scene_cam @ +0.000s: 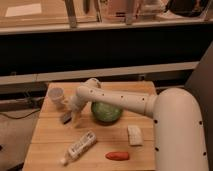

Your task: Place the eraser on the white sponge

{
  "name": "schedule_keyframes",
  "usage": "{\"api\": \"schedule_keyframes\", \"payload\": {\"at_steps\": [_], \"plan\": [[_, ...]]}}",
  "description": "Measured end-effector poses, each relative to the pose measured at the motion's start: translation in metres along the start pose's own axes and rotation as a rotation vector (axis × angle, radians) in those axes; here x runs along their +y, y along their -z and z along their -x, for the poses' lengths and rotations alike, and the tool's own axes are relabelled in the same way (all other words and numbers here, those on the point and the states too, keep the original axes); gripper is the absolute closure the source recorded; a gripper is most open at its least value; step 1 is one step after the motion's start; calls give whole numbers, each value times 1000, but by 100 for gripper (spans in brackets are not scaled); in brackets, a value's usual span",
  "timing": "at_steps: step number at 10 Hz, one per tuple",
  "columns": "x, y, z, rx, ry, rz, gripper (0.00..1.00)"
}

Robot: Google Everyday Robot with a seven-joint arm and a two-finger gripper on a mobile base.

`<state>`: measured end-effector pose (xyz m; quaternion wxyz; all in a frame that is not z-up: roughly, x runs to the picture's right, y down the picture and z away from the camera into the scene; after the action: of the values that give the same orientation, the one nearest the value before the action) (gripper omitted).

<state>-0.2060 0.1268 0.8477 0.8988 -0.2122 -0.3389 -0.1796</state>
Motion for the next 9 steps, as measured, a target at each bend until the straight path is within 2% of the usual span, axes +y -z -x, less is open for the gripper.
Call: {"api": "schedule_keyframes", "payload": {"at_steps": [1, 2, 4, 9], "plan": [[0, -2, 0, 25, -10, 18, 20], [0, -6, 1, 67, -15, 46, 20], [2, -11, -3, 107, -18, 65, 20], [7, -19, -10, 166, -40, 108, 20]]}}
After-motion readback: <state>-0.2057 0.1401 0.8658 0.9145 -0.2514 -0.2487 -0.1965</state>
